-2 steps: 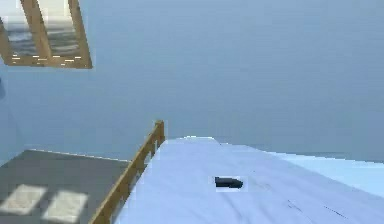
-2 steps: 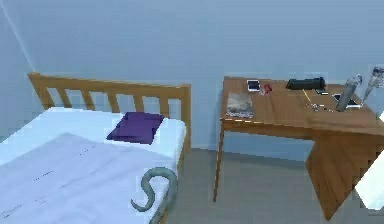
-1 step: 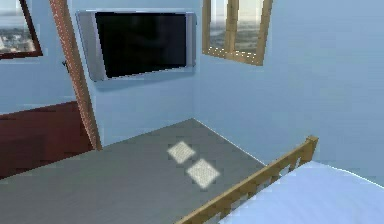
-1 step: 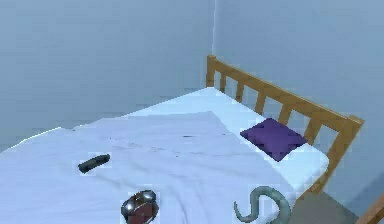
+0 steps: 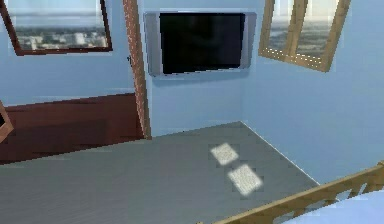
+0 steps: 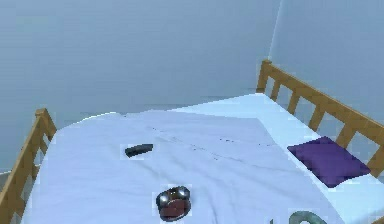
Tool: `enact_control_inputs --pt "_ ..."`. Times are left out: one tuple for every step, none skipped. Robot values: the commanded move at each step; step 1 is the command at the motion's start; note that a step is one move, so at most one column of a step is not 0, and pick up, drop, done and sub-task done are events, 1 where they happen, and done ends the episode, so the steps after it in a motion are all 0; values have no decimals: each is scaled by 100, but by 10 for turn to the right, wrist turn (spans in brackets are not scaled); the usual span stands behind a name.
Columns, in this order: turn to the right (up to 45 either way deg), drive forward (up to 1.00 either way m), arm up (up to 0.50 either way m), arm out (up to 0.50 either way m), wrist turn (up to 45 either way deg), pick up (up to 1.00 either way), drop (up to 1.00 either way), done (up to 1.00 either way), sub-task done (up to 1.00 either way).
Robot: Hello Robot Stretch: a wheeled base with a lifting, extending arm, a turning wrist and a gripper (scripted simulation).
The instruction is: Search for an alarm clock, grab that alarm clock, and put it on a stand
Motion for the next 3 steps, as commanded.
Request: enact_control_inputs --pt "0 0 50 0 0 0 0 0 0" --pt "0 0 4 0 0 0 0 0 0" --pt "0 0 0 24 0 0 0 0 0"
